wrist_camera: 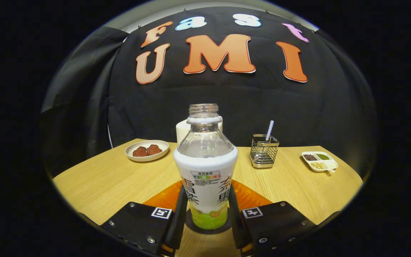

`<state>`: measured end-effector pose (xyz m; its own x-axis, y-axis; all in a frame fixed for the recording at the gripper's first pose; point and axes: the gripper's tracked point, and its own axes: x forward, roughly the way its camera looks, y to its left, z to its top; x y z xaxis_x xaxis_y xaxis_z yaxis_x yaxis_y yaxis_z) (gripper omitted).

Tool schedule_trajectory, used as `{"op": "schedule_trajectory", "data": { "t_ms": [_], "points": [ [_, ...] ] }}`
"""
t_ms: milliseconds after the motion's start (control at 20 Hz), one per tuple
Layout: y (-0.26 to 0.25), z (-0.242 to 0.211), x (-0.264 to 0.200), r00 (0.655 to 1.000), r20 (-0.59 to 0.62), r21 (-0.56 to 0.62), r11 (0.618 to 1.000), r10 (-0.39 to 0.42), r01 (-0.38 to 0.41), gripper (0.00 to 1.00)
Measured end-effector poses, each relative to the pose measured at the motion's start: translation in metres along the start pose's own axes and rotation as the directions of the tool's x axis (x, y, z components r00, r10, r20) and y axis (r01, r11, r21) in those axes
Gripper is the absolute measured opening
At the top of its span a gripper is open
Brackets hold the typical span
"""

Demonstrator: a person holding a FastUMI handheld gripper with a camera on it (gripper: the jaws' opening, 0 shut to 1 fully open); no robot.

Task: Take the bottle from table, then pour the juice into the cup, finally place the bottle on the coaster

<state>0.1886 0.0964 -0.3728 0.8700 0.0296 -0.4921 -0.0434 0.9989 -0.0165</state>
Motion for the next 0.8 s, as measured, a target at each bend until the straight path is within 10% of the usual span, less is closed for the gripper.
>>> {"op": "schedule_trajectory", "data": {
  "t_ms": [400,800],
  "points": [
    [-0.013,0.006,-0.012,1.000,-0.029,0.046,0.999,0.006,-0.005,0.87],
    [-0.025,0.079,-0.086,0.993,0.117,0.078,0.996,0.026,-0.035,0.94]
  ]
}}
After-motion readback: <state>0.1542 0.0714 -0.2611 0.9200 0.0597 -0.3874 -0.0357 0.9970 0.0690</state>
